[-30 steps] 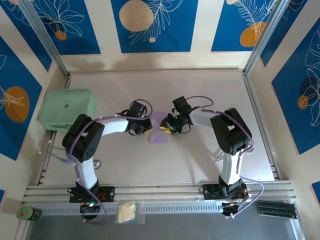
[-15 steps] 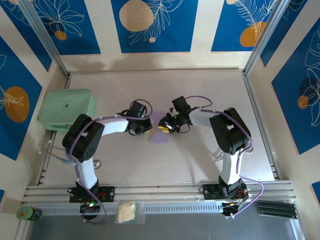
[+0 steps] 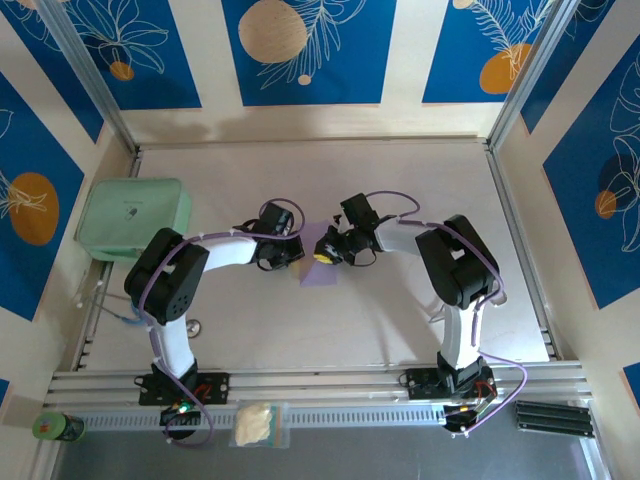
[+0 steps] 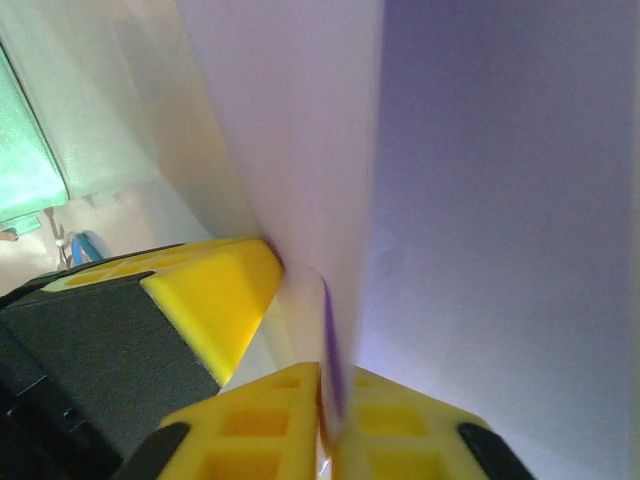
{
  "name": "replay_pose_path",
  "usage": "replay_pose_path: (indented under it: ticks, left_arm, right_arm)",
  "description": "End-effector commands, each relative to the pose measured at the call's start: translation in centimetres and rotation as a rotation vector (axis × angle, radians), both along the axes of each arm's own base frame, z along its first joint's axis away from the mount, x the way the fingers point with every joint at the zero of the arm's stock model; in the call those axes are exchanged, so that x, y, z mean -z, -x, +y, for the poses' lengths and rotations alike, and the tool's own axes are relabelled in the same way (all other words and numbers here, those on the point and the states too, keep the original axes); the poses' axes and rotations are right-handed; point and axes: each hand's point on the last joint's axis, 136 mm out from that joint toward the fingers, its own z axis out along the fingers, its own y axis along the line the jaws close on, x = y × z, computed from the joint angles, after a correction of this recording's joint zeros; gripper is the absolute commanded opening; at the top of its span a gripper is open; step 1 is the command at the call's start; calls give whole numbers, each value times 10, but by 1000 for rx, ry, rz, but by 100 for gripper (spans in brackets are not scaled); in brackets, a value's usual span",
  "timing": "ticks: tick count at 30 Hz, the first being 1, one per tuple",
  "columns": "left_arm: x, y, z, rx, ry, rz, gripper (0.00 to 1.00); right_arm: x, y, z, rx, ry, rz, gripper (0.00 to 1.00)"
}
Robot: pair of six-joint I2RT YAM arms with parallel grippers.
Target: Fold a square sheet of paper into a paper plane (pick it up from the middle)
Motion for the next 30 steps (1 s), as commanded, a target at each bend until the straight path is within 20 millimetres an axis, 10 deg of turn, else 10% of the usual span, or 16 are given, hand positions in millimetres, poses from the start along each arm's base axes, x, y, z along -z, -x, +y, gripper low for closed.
replay_pose_path:
  ticks: [1, 15, 30]
  left_arm:
    - [-15, -1, 20, -15, -44, 3, 10]
    - [-134, 4, 25, 53, 422, -255, 86]
    - [-158, 20, 2, 111, 647, -285, 82]
  right_arm:
    - [-3, -1, 2, -16, -6, -27, 5]
    - [-120, -17, 9, -109, -314, -279, 0]
    - [-158, -11, 22, -153, -502, -259, 1]
